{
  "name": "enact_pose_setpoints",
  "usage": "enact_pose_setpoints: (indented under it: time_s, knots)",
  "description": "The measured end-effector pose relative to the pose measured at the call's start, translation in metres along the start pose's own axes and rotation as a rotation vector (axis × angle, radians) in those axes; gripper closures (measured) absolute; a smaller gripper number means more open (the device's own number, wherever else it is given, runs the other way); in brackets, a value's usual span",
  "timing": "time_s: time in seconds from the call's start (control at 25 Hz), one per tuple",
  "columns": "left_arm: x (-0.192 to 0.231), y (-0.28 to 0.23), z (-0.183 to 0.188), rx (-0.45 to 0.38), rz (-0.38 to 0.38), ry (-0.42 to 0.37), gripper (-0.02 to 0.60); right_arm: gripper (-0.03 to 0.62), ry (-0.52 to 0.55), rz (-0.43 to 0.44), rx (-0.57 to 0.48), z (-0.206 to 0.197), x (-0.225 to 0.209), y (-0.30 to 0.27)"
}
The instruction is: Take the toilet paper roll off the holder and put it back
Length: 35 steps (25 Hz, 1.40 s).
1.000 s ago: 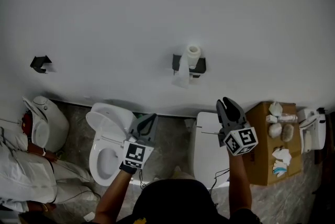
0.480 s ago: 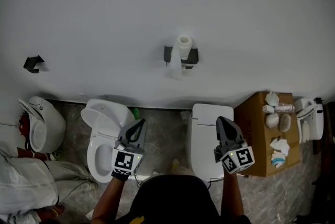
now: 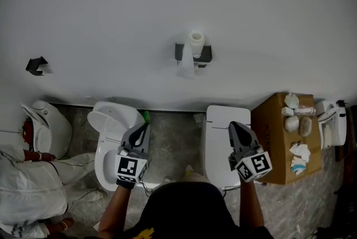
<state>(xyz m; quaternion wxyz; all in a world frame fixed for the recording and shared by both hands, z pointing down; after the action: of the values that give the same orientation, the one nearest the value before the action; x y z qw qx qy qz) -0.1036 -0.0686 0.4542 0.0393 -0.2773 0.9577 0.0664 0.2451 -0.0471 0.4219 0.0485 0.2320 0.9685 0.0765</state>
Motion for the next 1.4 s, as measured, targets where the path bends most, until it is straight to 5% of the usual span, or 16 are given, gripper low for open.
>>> enact_pose_setpoints:
  time_s: [1.4]
  knots:
    - [-0.012, 0.018, 0.019, -0.008, 0.018, -0.015, 0.564, 0.592, 0.054, 0.021, 0.003, 0.006, 0.026, 0.020]
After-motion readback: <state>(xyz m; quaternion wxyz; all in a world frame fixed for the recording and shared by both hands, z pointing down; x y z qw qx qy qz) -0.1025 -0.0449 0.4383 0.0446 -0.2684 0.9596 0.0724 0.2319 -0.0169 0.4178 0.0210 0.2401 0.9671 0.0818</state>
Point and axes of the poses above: the fingertips, and each gripper's own axes: y backward along the fingers, x to its left, z out of its top, the point moved 8 cm from there along y, backward along the fingers, and after that the axes turned 12 degrees about -x, right-handed, at the moved point
